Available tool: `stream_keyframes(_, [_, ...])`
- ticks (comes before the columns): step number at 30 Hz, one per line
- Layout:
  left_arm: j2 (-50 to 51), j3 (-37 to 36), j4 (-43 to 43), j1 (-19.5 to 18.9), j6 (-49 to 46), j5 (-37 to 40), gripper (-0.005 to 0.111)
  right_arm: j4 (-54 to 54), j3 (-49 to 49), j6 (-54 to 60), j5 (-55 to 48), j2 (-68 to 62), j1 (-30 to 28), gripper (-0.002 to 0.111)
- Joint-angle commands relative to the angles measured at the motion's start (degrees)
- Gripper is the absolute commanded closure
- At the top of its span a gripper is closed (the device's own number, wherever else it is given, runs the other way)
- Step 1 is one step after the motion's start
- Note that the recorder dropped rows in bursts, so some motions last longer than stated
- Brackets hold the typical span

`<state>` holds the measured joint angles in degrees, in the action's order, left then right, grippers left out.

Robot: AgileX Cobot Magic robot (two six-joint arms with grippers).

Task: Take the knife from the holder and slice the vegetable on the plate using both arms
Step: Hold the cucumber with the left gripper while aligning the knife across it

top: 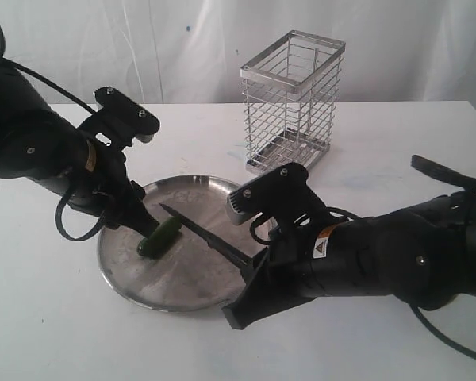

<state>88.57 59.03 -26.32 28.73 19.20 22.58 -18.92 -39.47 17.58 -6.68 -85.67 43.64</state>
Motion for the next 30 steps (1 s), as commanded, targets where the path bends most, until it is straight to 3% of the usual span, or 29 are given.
stream_keyframes(1, [-0.4,-0.2,0.1,0.0,-0.2,1.1,0.052,0.9,0.2,0.6,0.6,-1.8,-0.3,0.108])
stream_keyframes(30, [-0.2,-0.3,0.1,0.0,0.2,-1.0,0.052,1.1,-0.1,0.6,5.2,-4.7,-0.3,0.108])
